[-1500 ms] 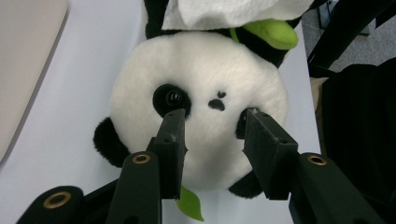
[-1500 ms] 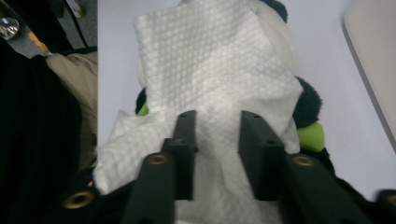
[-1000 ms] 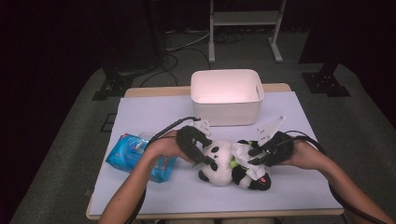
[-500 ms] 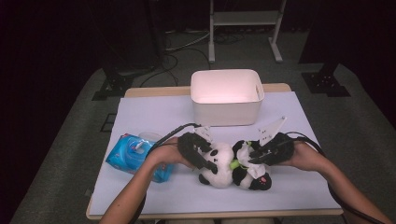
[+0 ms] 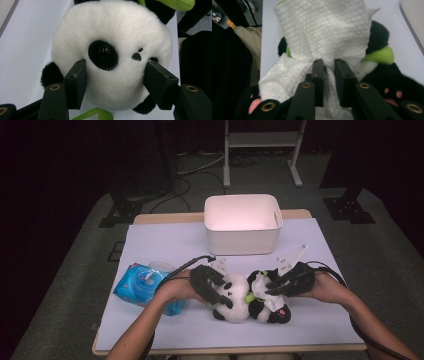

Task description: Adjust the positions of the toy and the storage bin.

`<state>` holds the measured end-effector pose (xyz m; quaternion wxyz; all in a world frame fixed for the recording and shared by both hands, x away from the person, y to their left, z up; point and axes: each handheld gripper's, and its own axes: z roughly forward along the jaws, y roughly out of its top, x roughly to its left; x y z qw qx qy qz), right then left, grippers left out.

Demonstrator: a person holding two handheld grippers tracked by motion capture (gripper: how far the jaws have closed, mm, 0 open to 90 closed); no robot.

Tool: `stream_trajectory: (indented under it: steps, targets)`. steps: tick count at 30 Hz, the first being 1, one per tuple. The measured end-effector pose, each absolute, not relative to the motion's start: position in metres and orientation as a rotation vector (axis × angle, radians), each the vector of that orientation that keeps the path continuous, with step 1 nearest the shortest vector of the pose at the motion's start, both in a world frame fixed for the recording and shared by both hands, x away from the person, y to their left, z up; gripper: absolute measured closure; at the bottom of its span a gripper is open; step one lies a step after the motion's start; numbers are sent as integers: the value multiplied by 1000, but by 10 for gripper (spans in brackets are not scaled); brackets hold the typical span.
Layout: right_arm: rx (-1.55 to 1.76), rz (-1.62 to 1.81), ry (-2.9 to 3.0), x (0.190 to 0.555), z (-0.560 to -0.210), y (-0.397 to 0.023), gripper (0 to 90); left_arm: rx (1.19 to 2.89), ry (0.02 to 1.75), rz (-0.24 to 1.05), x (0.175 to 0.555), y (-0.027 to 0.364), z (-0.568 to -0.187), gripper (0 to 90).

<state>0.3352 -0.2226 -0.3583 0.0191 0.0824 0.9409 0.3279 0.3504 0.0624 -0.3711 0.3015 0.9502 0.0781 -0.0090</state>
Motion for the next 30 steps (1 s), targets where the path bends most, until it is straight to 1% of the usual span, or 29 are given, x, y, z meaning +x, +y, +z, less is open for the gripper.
stream_trajectory:
  steps: [4, 11, 17, 24, 30]
  targets:
    - [310, 1072, 2908, 331, -361, -237, 828, 2498, 211, -33, 351, 65, -373, 379]
    - [360, 1052, 2913, 325, -365, -254, 842, 2509, 206, -29, 352, 64, -372, 375]
    - [380, 1009, 2917, 319, -368, -260, 843, 2517, 202, -22, 351, 63, -371, 376]
    - [317, 1079, 2908, 319, -357, -245, 844, 2520, 207, -24, 353, 61, -371, 379]
    - [161, 1036, 2948, 314, -349, -208, 843, 2524, 222, -37, 356, 61, -371, 381]
